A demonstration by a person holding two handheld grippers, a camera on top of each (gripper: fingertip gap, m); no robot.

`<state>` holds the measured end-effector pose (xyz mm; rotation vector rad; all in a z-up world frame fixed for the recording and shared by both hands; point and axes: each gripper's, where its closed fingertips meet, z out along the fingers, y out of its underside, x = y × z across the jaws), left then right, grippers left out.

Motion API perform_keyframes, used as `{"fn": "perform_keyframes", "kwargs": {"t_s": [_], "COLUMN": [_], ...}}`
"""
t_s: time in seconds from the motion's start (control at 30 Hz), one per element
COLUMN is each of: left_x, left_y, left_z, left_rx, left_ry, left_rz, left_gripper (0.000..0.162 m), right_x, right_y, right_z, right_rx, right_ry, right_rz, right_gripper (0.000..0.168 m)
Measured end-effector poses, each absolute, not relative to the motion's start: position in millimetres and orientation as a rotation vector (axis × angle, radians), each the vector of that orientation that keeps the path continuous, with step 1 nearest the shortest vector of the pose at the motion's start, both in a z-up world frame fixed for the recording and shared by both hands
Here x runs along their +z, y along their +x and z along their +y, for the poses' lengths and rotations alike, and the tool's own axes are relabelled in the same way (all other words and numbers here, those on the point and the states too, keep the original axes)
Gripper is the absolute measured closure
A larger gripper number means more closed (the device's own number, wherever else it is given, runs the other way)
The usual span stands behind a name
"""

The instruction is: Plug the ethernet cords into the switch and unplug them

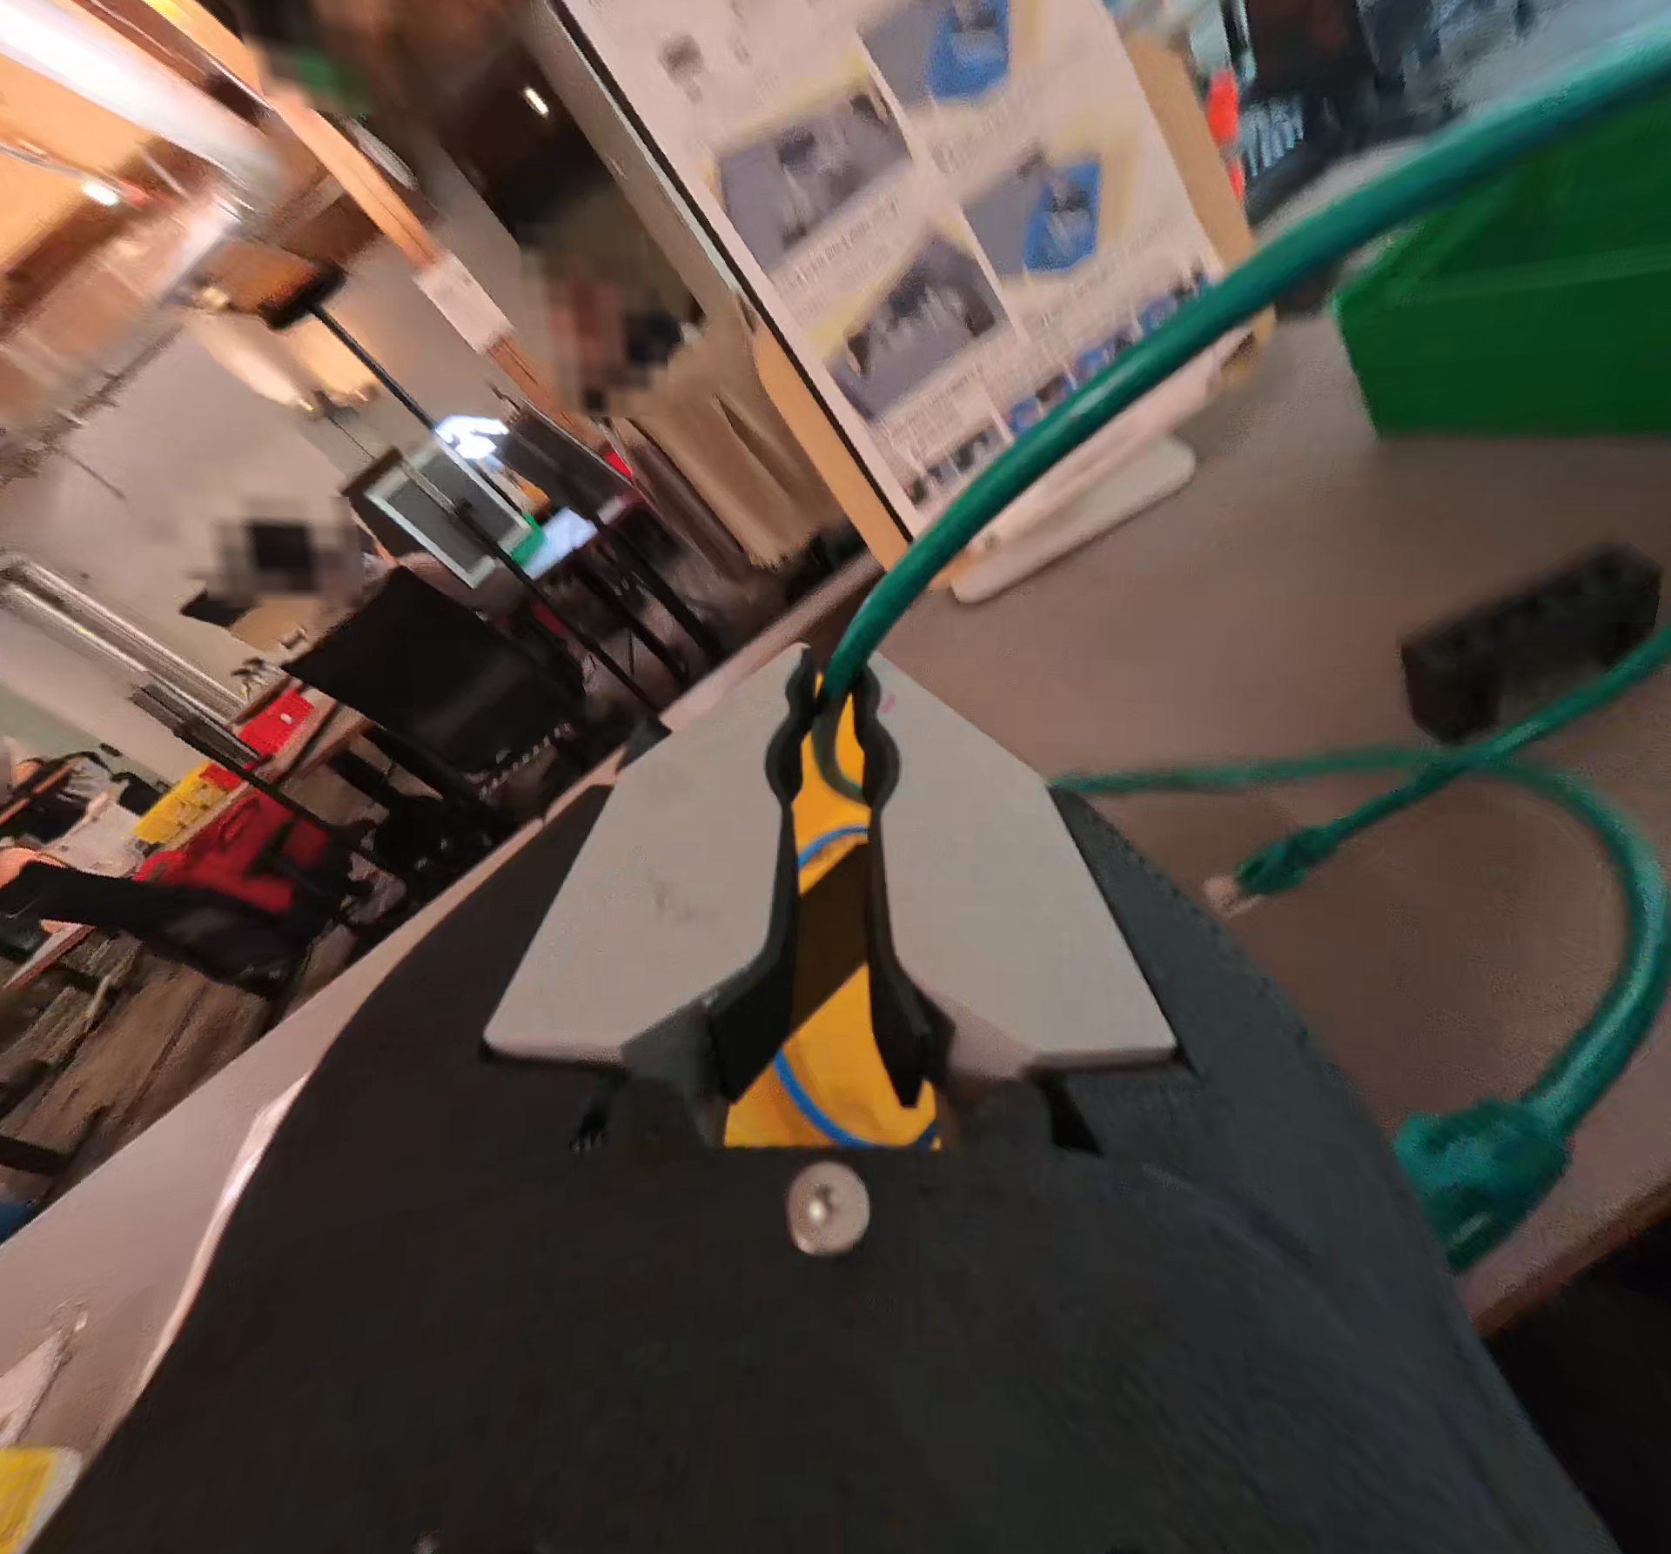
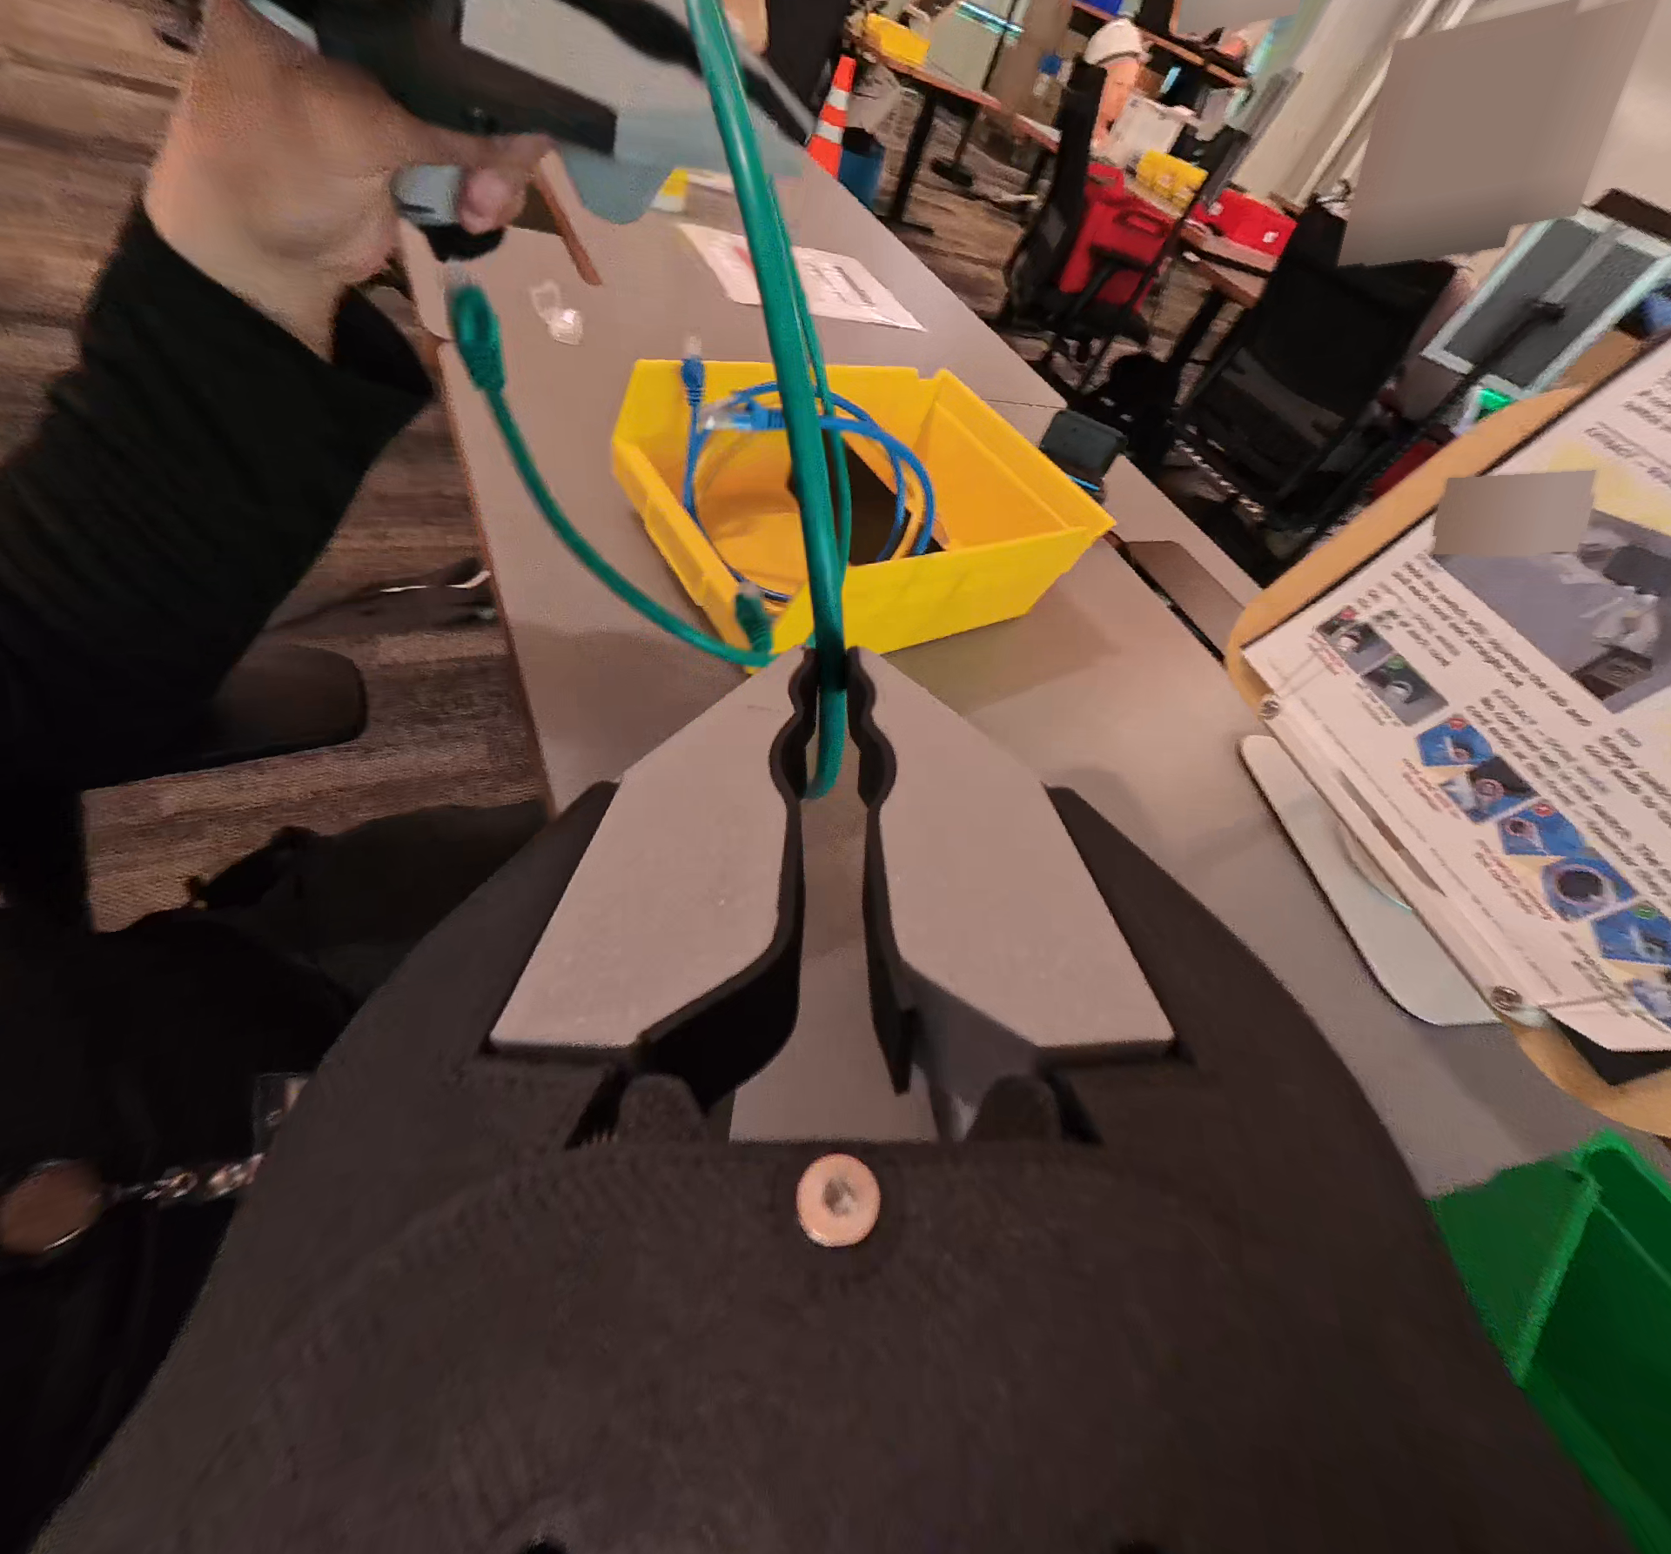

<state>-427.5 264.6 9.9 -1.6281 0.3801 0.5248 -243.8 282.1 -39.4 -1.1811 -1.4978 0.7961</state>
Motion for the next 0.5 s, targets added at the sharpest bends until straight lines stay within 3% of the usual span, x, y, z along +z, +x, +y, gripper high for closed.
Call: {"fn": "perform_keyframes", "kwargs": {"t_s": [0.17,0.37,0.5], "left_x": [-37.8,-58.2,-44.7], "left_y": [-456.2,-444.4,-467.2], "left_z": [278.0,271.1,257.9], "left_rx": [0.594,0.557,0.794], "left_ry": [-1.918,-2.04,-2.003], "left_rz": [0.273,0.352,0.307], "left_gripper": [0.16,0.16,0.16], "right_x": [-60.1,-77.7,-78.8], "right_y": [-251.0,-254.7,-259.6], "right_z": [282.7,279.1,272.7], "right_rx": [0.79,0.733,0.766], "right_ry": [-1.236,-1.255,-1.246], "right_rz": [-1.574,-1.666,-1.676], "right_gripper": [0.164,0.164,0.164]}}
